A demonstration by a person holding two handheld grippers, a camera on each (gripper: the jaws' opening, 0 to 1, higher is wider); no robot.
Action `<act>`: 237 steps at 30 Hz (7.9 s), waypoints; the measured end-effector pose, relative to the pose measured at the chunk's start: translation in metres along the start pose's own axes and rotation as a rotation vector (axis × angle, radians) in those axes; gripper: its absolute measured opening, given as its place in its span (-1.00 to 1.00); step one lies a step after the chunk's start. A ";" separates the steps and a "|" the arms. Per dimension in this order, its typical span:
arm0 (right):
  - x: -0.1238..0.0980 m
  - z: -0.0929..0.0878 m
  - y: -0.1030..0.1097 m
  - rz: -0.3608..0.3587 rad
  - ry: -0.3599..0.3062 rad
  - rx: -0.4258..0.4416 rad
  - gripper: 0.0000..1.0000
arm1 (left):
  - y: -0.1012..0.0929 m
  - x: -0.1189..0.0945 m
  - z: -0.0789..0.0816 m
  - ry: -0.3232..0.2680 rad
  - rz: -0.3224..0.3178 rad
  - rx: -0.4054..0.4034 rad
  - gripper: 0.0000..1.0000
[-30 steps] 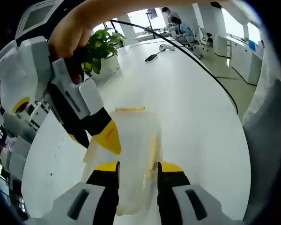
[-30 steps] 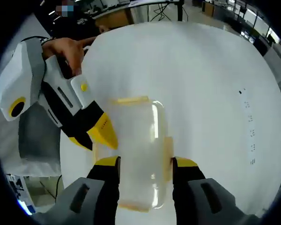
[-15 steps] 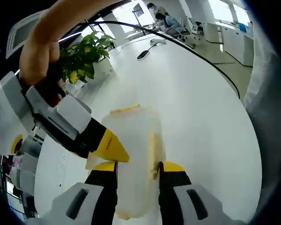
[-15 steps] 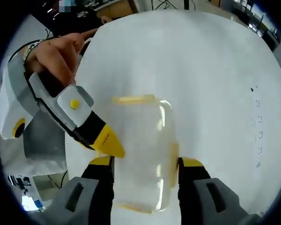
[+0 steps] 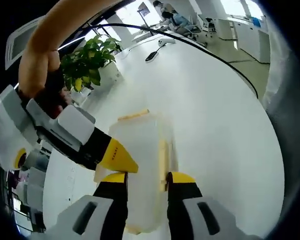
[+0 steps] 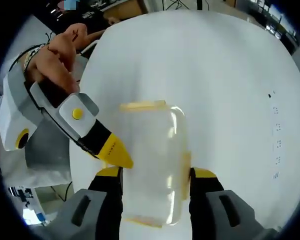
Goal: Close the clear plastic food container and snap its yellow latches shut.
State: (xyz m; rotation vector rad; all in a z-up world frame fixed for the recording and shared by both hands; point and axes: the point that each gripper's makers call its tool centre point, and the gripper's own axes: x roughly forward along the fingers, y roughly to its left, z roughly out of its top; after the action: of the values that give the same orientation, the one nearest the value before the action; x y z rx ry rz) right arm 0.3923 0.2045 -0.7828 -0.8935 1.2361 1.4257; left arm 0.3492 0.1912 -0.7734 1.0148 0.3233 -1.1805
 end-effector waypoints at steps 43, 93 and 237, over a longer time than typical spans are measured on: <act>-0.008 0.004 -0.007 0.049 -0.039 0.005 -0.17 | 0.001 0.000 -0.004 -0.003 0.037 -0.017 -0.49; -0.011 -0.072 0.025 -0.290 -0.254 0.126 0.40 | 0.038 -0.017 -0.051 0.061 -0.142 -0.354 0.45; -0.017 0.025 -0.007 -0.430 -0.408 0.191 0.34 | 0.063 -0.105 -0.180 0.018 0.090 -0.484 0.53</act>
State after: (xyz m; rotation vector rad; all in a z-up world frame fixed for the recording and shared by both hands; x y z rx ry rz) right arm 0.4045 0.2253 -0.7633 -0.6462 0.7970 1.0565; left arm 0.4133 0.3999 -0.7684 0.6095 0.5422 -0.9481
